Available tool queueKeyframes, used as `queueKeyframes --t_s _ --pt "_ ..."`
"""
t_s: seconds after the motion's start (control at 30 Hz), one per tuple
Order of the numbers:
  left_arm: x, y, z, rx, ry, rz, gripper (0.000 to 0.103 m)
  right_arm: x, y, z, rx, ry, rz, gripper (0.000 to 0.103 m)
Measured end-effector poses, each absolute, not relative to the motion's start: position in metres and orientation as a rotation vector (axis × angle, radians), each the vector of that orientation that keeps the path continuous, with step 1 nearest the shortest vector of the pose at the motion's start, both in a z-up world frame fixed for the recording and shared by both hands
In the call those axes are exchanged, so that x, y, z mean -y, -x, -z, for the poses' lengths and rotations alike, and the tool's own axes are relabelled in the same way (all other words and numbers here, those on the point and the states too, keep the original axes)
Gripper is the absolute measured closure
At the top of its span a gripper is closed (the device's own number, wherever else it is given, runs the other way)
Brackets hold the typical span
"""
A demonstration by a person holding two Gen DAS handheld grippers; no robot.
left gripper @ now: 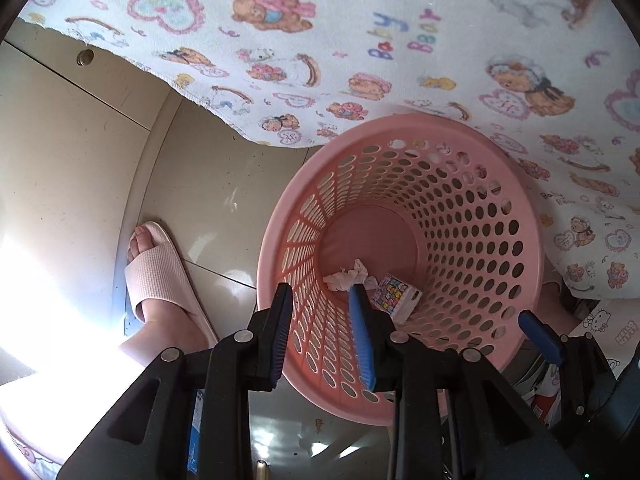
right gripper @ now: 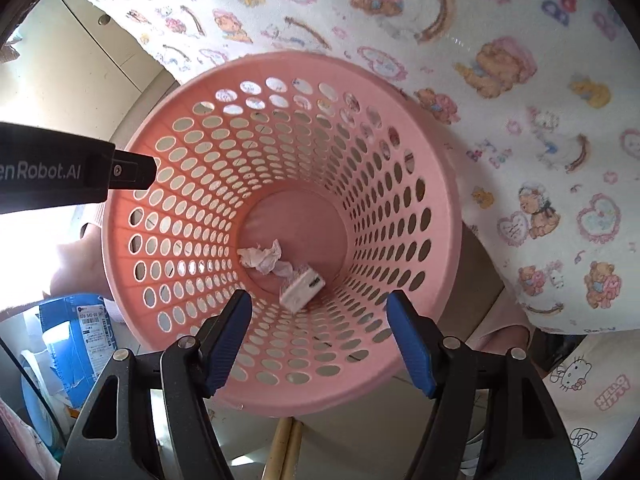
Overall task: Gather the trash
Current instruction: 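Lift both open tools back toward the remaining trash on the chair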
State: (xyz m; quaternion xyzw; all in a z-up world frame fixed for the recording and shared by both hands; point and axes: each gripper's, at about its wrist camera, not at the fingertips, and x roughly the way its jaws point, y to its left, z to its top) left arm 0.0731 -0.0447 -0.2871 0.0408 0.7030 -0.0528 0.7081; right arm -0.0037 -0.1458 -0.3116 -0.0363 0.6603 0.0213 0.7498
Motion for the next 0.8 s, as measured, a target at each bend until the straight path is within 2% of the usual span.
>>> queueKeyframes --t_s 0.37,0.8 --pt "0.049 -0.075 0.206 -1.322 -0.089 0.121 0.072 0.142 -0.001 0.251 -1.296 0.08 -0.054 0.029" --pt "0.037 -0.065 0.086 -1.005 -0.109 0.155 0.071 0.145 0.017 0.138 -0.998 0.098 -0.073 0.029"
